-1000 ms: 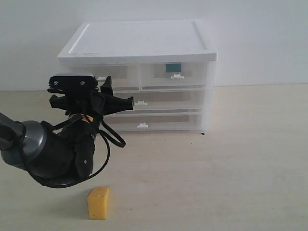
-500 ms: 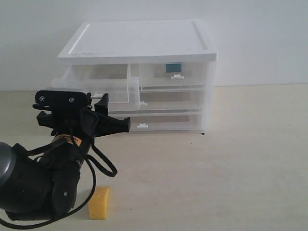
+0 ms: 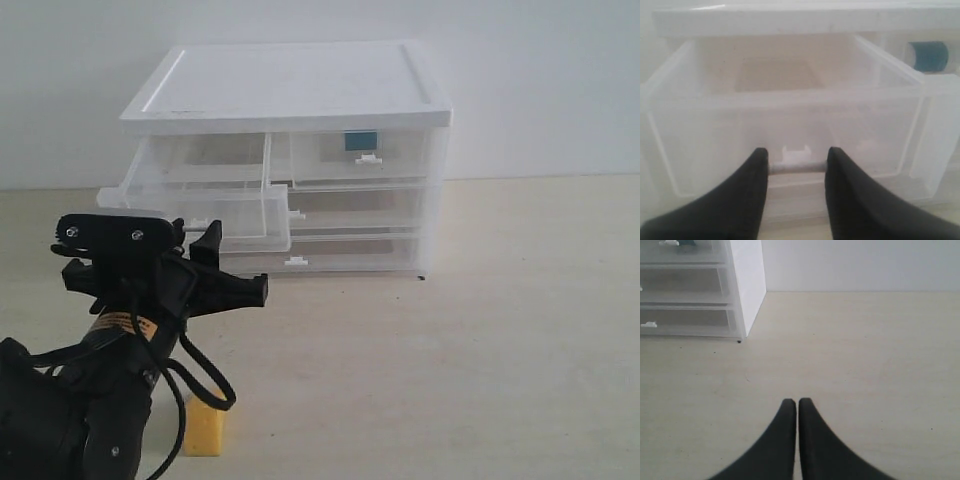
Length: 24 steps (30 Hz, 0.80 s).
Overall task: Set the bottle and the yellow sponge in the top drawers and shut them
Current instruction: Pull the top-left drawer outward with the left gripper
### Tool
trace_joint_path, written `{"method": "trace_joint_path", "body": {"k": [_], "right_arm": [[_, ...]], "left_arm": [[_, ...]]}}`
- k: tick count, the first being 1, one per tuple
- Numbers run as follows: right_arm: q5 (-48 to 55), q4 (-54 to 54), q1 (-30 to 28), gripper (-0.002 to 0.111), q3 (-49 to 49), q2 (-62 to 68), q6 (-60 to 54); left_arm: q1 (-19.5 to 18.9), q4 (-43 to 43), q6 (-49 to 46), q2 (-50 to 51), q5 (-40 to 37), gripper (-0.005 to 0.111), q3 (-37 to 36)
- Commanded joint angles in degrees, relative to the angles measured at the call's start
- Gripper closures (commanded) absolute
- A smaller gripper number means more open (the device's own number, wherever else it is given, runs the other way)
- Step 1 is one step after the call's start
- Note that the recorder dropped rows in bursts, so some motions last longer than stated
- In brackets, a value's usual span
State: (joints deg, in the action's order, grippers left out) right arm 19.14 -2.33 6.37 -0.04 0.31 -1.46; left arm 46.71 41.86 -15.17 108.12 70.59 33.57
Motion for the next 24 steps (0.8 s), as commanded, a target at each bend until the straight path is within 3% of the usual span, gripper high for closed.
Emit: {"method": "trace_joint_path", "body": {"k": [1,9,11,18,20,24], "right_arm": [[-0.1,0.1,-0.1,0.108,0.0,-0.3,-0.1],[-0.1,0.1,-0.1,0.108,0.0,-0.3,0.1],[-0.1,0.1,-0.1,0.108,0.0,-0.3,0.1],[-0.1,0.1,-0.1,0.108,0.0,-0.3,0.1],[-0.1,0.1,-0.1,0.108,0.0,-0.3,0.1],[-0.1,0.1,-0.1,0.108,0.0,-0.3,0.1]], "left_arm": [[1.4,0.4,0.2,-0.5,-0.6,0.103,-0.9],[3.1,1.2,0.2,-0.5,-0.6,0.099,-0.9],[3.1,1.4,0.2,-0.5,-0.6,0.090,-0.9],[3.1,2.0,0.2,-0.5,-0.6,0.041,-0.9],[3.1,3.7,0.2,-0.5,-0.6,0.034,-0.9],[3.1,8.1,0.0,-0.5,-0.6,0.030,-0.9]]}}
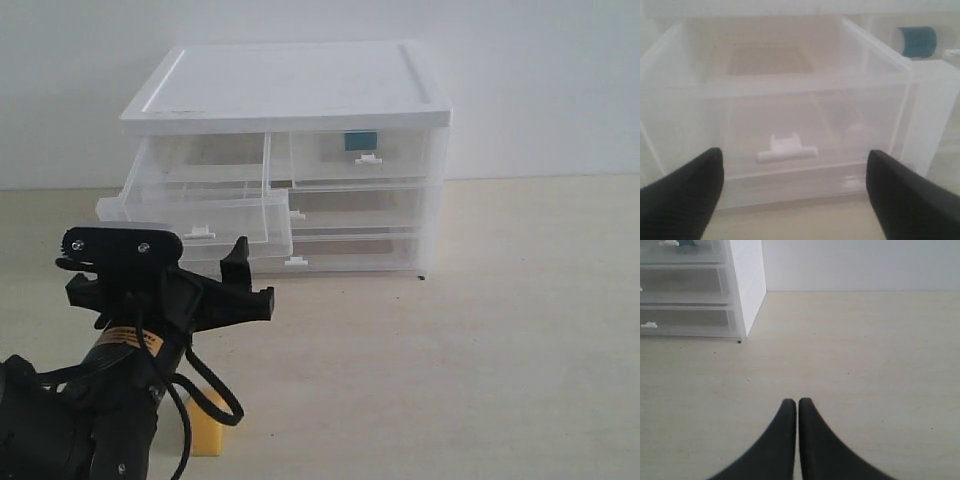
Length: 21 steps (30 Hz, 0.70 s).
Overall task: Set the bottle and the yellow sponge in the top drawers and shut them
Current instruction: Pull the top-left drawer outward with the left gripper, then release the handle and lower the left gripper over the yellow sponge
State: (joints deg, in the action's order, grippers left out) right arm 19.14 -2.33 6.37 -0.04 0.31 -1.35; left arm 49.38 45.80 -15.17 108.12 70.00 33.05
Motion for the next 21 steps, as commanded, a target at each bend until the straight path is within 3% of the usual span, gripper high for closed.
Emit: {"method": "trace_joint_path", "body": {"k": [1,5,9,13,21], "right_arm": [[-0.1,0.1,-0.1,0.108,0.0,-0.3,0.0],[-0.1,0.1,-0.1,0.108,0.0,-0.3,0.0],[-0.1,0.1,-0.1,0.108,0.0,-0.3,0.0],[-0.1,0.1,-0.1,0.108,0.0,-0.3,0.0],[-0.1,0.1,-0.1,0.108,0.0,-0.3,0.0]], "left_arm": [[0.6,4.1,-0.1,-0.7,-1.2,0.030,-0.5],[2.1,4.7,-2.3,-2.3,-6.4,0.030,-0.5],[4.7,7.0,-5.9,-5.2,-6.5,0.030,-1.4],[7.3,13.9,-9.7,-9.5,-8.2,0.031,-3.4],[8.6,16.9,-20.9,-17.5,-24.5,0.031,-6.1]]}}
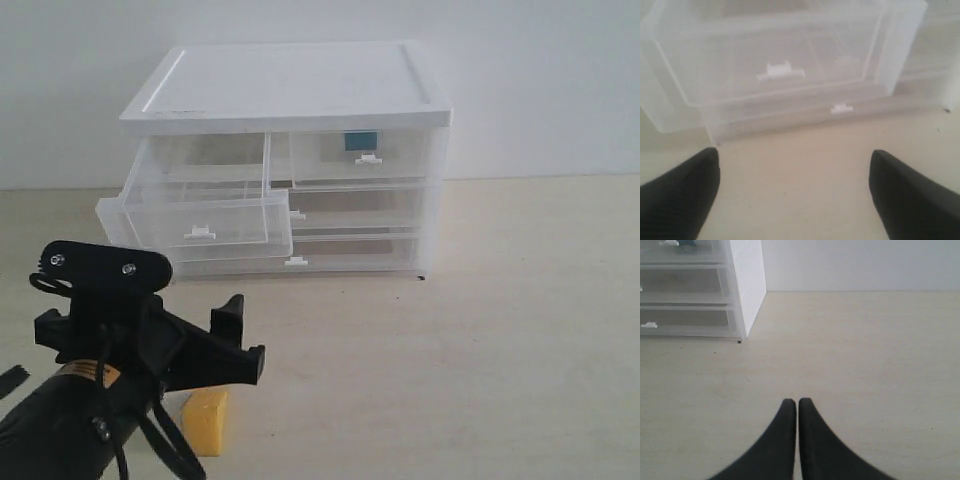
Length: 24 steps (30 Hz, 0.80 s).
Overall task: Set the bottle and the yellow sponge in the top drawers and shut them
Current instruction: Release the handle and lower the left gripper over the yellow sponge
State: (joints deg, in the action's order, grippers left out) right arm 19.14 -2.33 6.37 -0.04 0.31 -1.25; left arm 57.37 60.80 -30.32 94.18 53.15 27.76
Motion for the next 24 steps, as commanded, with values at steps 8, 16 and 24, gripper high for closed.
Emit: {"method": "trace_joint_path", "body": {"k": [8,16,24], "right_arm": [[-0.1,0.1,-0.1,0.108,0.0,-0.3,-0.1],[-0.1,0.1,-0.1,0.108,0.0,-0.3,-0.1],[-0.1,0.1,-0.1,0.108,0.0,-0.3,-0.1]], "left_arm": [[0.5,2.5,-25.0,-11.0,-20.8,0.060,-0.6],[-1.3,22.8,-49.0,-13.4,-37.6,0.102,3.7],[-4.2,39.1,-76.6,-12.8,-41.6,0.102,5.4]]}}
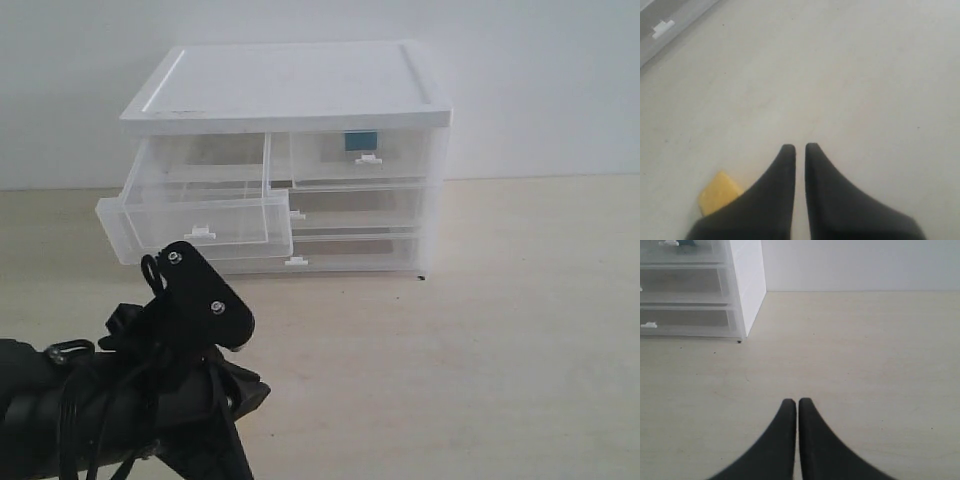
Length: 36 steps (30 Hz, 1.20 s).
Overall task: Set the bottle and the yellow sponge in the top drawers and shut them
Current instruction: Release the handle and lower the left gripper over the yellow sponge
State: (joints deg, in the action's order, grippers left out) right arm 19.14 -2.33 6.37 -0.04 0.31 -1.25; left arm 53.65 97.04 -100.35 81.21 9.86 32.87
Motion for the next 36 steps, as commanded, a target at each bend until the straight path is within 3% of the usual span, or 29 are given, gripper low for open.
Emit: {"method": "trace_joint_path", "body": {"k": [1,12,14,16,17,19,20,22,24,31,36], "right_arm": [[-0.1,0.1,-0.1,0.108,0.0,-0.3,-0.1],[-0.1,0.1,-0.1,0.108,0.0,-0.3,-0.1],[-0.1,0.1,-0.1,0.108,0.0,-0.3,-0.1],[-0.1,0.1,-0.1,0.108,0.0,-0.3,-0.1],[-0.1,0.1,-0.1,0.108,0.0,-0.3,-0.1],[-0.1,0.1,-0.1,0.108,0.0,-0.3,-0.1],[-0.1,0.1,-0.1,0.108,0.0,-0.3,-0.1],[-0.1,0.1,-0.1,0.108,0.0,-0.3,-0.1],[-0.1,0.1,-0.1,0.108,0.0,-0.3,-0.1],[-0.1,0.1,-0.1,0.108,0.0,-0.3,-0.1],[-0.1,0.1,-0.1,0.108,0.0,-0.3,-0.1]], "left_arm": [[-0.5,2.9,-7.4,0.1,2.9,0.102,0.3],[-0.5,2.9,-11.3,0.1,3.3,0.102,0.3],[-0.6,-2.1,-1.5,0.1,5.7,0.102,0.2],[-0.6,-15.4,18.6,0.1,8.0,0.102,-0.9],[-0.6,-24.4,34.3,0.1,9.2,0.102,-1.6],[-0.5,-32.2,47.1,0.1,9.2,0.102,-4.0],[-0.5,-32.1,47.7,0.1,9.2,0.100,-4.6],[-0.6,-31.9,48.2,0.1,8.2,0.079,-6.4],[-0.6,-32.5,49.5,0.1,5.1,0.043,-6.6],[-2.9,-50.1,67.2,0.1,-1.2,0.041,-6.6],[-7.6,-74.6,89.9,0.1,-9.2,0.041,-5.6]]}}
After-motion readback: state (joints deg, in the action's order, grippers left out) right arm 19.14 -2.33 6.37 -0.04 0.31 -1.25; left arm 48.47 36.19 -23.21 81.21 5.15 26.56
